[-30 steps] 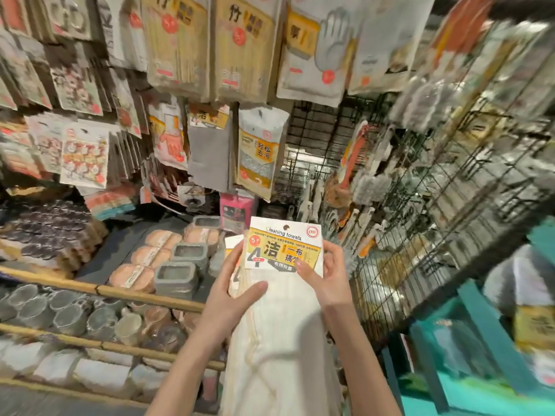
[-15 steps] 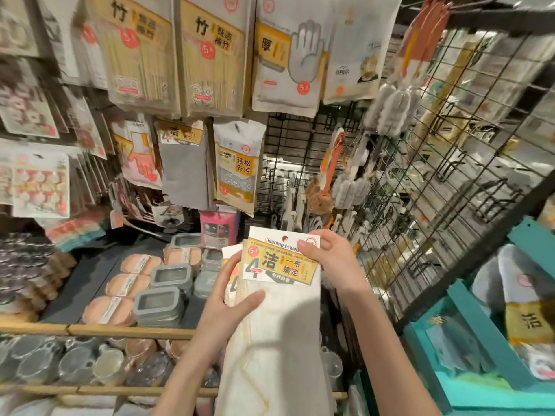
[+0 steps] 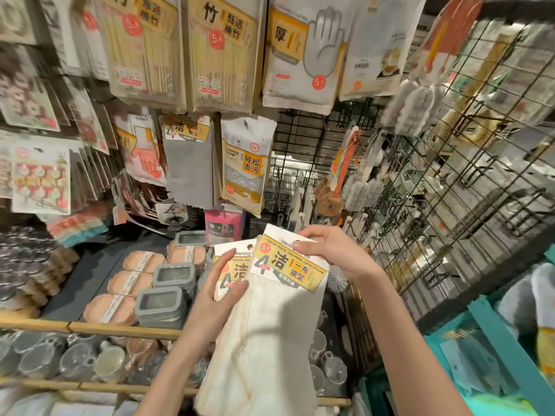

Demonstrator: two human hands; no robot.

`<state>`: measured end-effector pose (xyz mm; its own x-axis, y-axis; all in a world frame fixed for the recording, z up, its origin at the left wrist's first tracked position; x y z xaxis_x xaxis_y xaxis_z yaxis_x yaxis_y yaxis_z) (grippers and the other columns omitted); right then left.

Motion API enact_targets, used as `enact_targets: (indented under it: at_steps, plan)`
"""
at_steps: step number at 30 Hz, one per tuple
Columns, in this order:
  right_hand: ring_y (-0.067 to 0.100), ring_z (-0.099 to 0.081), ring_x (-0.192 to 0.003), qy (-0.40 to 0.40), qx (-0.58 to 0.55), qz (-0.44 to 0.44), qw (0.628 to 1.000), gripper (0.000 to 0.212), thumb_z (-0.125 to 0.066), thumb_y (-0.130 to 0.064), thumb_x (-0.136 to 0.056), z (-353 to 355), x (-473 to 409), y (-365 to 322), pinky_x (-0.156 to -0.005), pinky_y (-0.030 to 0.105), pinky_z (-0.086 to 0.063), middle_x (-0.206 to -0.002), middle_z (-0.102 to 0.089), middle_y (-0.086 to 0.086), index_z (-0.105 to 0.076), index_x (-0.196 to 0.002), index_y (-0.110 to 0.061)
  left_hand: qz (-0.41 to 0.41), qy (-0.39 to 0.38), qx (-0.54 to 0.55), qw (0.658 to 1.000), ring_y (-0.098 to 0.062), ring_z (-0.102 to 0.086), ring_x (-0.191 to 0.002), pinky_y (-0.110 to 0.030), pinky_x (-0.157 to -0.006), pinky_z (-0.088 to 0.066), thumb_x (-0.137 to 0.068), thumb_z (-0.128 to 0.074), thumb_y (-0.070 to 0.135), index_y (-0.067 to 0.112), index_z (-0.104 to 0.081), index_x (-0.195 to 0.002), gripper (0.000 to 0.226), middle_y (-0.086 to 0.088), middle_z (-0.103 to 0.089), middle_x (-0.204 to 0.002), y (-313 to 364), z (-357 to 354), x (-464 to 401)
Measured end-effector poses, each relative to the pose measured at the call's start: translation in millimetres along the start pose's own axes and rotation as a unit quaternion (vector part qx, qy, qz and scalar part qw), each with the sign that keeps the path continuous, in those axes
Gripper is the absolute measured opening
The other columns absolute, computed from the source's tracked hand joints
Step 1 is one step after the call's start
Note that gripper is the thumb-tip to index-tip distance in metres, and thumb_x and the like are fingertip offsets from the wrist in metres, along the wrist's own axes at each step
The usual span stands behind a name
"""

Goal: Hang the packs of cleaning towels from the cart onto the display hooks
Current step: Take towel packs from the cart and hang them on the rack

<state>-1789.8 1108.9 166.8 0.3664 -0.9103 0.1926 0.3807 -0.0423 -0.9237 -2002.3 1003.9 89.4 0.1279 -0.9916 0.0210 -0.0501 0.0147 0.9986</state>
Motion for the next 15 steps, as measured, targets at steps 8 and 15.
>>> enact_targets:
  at_steps: [8, 15]
  plan:
    - [0.017, -0.070, -0.093, -0.073, -0.007, -0.001, 0.997, 0.021, -0.072, -0.017, -0.082, 31, -44, 20, -0.085, 0.030, -0.054, -0.099, -0.074, 0.000, -0.069, -0.102, -0.018, 0.017, 0.054, -0.044, 0.997, 0.018, -0.059, -0.090, -0.004, -0.066, -0.046, -0.086, -0.065, 0.003, 0.060, -0.046, -0.124, 0.071, 0.050, -0.054, -0.102, -15, -3, -30]
    - [0.017, -0.070, -0.093, -0.037, -0.045, -0.004, 0.998, 0.027, -0.077, -0.014, -0.076, 38, -99, 46, -0.088, 0.036, -0.053, -0.102, -0.073, -0.002, -0.067, -0.099, -0.022, 0.014, 0.123, -0.040, 0.991, 0.018, -0.058, -0.094, -0.006, -0.065, -0.048, -0.088, -0.067, 0.011, 0.063, -0.044, -0.125, 0.068, 0.048, -0.055, -0.107, -27, 18, -49]
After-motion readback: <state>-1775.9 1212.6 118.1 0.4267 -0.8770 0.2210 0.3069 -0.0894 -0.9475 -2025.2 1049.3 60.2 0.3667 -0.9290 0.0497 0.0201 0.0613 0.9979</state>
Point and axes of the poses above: each hand's wrist, its own x-axis away from the middle knuckle, its own z-axis out of the back of the hand, y = z × x, the point moved 2 cm from there along -x, towards the middle knuckle
